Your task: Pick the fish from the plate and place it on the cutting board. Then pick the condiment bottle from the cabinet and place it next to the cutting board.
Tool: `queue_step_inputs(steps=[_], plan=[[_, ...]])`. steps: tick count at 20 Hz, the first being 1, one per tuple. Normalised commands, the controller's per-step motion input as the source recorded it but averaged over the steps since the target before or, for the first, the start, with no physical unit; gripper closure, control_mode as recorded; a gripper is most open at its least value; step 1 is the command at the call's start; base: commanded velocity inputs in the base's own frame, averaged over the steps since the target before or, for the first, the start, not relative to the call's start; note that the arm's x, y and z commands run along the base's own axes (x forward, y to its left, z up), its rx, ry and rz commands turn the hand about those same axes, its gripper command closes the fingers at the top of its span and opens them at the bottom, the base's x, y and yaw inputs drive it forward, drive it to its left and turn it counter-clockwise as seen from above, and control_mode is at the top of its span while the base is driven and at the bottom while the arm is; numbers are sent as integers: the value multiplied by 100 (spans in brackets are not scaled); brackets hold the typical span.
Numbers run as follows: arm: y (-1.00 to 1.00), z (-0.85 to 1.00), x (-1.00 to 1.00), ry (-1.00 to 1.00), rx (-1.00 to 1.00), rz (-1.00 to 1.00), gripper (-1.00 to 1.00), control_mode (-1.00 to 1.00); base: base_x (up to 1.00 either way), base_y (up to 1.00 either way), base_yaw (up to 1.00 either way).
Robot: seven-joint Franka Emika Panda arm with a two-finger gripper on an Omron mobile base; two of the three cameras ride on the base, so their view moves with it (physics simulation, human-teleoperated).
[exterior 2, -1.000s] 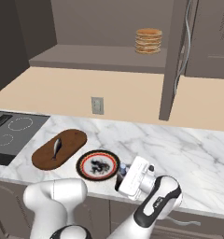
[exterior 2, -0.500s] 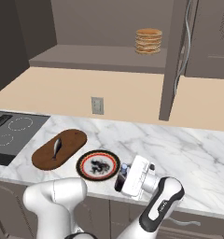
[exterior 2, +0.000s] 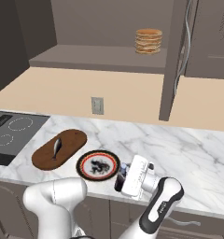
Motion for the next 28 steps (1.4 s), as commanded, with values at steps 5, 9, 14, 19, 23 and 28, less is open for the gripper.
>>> queue_step_inputs(steps=[5, 9, 14, 19, 23, 28], plan=[[13, -28, 0, -1, 0, 0, 100, -100, 0, 0, 0], [11, -27, 0, -1, 0, 0, 100, -100, 0, 0, 0], [9, -22, 0, -1, 0, 0, 100, -100, 0, 0, 0], [5, -18, 0, 0, 0, 0, 100, -100, 0, 0, 0], [1, -15, 0, 0, 0, 0, 100, -100, 0, 0, 0], [0, -11, 0, 0, 0, 0, -100, -100, 0, 0, 0]])
